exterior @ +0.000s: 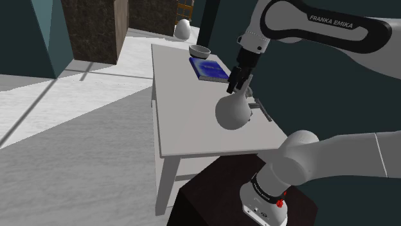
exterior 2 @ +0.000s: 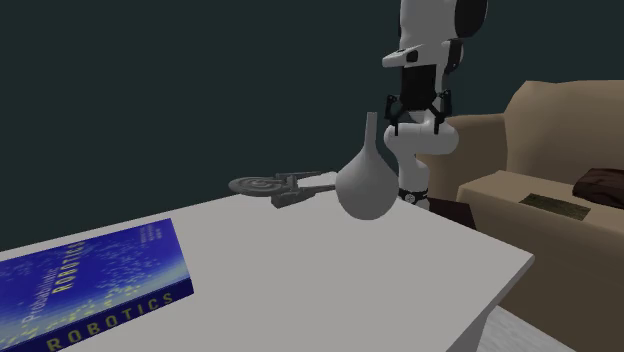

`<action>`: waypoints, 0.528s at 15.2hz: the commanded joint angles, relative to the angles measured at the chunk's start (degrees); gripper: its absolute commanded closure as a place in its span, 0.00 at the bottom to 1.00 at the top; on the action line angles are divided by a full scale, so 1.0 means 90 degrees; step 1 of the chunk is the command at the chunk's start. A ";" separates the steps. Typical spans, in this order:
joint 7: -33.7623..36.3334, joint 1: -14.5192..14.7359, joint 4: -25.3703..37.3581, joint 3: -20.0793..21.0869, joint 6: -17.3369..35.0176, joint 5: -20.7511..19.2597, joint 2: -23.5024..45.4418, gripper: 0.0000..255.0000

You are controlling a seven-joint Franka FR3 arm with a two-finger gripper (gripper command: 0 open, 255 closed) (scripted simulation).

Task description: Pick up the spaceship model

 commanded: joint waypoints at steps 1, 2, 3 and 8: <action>0.0000 0.0000 0.0000 0.0000 0.0000 0.0000 0.0000 0.00; -0.0073 -0.0080 -0.0056 -0.0115 0.0120 -0.0075 0.0019 0.00; -0.0145 -0.0161 -0.0106 -0.0232 0.0242 -0.0148 0.0044 0.00; -0.0508 -0.0547 -0.0277 -0.0831 0.0871 -0.0477 0.0262 0.00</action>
